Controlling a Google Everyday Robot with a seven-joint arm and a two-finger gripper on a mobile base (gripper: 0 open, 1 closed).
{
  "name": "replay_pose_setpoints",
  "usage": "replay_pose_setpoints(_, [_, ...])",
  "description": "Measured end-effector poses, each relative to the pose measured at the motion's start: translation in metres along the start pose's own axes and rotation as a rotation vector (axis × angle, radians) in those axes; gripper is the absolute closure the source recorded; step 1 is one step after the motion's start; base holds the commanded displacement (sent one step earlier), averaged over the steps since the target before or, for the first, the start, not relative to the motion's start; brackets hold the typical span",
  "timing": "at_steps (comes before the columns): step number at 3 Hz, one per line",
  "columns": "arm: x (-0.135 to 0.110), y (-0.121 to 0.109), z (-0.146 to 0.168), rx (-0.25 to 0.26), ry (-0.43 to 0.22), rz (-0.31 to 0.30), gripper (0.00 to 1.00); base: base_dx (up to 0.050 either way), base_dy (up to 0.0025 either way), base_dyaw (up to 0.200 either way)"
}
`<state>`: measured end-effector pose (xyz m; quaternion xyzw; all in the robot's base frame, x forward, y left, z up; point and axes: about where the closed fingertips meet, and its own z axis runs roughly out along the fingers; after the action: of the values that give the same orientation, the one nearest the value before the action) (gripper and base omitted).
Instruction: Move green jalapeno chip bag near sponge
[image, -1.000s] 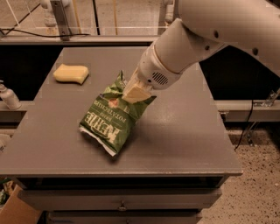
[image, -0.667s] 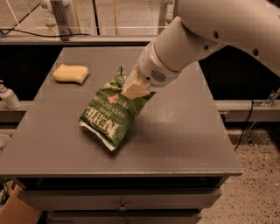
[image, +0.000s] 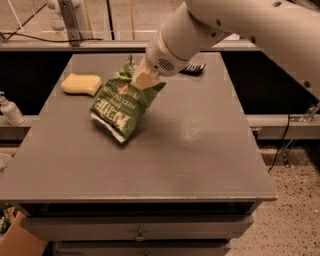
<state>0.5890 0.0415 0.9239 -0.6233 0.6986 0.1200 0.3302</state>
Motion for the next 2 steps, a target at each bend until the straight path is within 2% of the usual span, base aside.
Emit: replay_pose_setpoints(2, [-0.015, -0.06, 0.054, -0.005, 0.014, -0.027, 1.0, 0.0, 0.0, 0.0])
